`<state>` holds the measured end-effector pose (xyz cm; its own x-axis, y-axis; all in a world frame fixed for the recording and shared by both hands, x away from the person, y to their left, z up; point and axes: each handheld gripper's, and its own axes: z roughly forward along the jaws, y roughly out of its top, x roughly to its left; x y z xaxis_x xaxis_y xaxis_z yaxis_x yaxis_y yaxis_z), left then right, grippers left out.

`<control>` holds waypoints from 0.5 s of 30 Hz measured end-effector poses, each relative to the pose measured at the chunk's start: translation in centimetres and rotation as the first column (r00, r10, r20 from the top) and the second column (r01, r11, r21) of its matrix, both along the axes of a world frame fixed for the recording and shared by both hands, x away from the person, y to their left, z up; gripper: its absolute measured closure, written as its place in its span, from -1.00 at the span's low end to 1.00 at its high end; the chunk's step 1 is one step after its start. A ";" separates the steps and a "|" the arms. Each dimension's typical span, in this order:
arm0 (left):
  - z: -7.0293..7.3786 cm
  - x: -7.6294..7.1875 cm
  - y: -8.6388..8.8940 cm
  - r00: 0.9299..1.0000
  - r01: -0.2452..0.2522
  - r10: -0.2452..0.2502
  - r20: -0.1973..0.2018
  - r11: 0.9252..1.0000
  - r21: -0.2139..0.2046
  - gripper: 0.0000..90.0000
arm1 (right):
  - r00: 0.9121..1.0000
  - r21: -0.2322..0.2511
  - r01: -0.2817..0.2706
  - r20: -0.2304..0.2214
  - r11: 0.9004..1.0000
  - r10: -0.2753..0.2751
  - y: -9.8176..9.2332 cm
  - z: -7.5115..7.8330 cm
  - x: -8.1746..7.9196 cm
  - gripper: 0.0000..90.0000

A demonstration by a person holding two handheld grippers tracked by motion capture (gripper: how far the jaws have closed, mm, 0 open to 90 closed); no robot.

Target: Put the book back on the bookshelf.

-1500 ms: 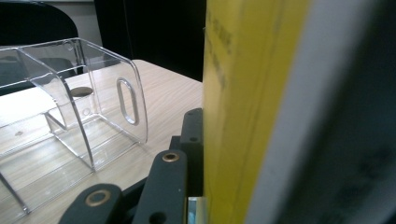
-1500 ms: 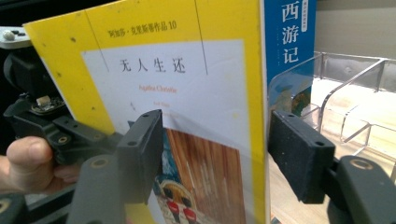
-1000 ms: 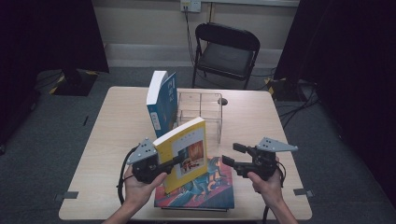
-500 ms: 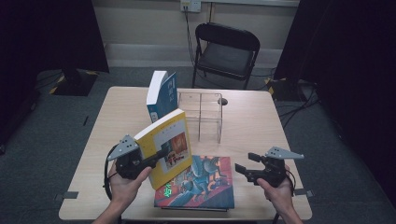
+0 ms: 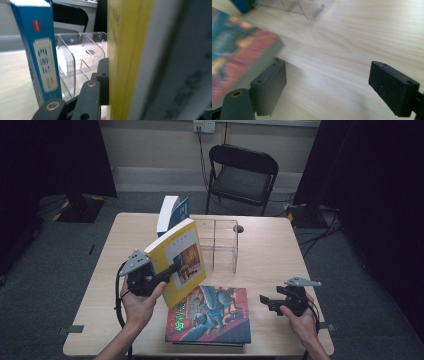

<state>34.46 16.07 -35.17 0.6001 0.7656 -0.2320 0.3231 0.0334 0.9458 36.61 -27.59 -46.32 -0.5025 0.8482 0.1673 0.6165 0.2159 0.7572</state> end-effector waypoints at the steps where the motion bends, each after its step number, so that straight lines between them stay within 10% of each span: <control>1: 0.1 0.2 -0.2 1.000 -0.005 0.005 0.000 1.000 0.003 0.68 | 1.000 -0.031 0.015 0.000 0.999 -0.015 0.1 -0.4 0.2 -0.67; 11: 0.4 2.7 -2.3 0.998 -0.063 0.063 -0.016 0.998 0.015 0.68 | 0.999 -0.171 0.010 -0.039 0.985 -0.016 0.7 -2.8 0.3 -0.68; 15: 0.4 3.5 -2.7 0.997 -0.081 0.082 -0.008 0.996 0.022 0.69 | 1.000 -0.201 0.018 0.009 0.979 -0.016 0.9 -3.3 0.1 -0.72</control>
<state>37.99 13.40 -34.73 0.5336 0.8166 -0.2201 0.3283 0.0399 0.9437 36.67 -26.67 -49.59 -0.4885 0.8725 -0.0111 0.6159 0.3537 0.7040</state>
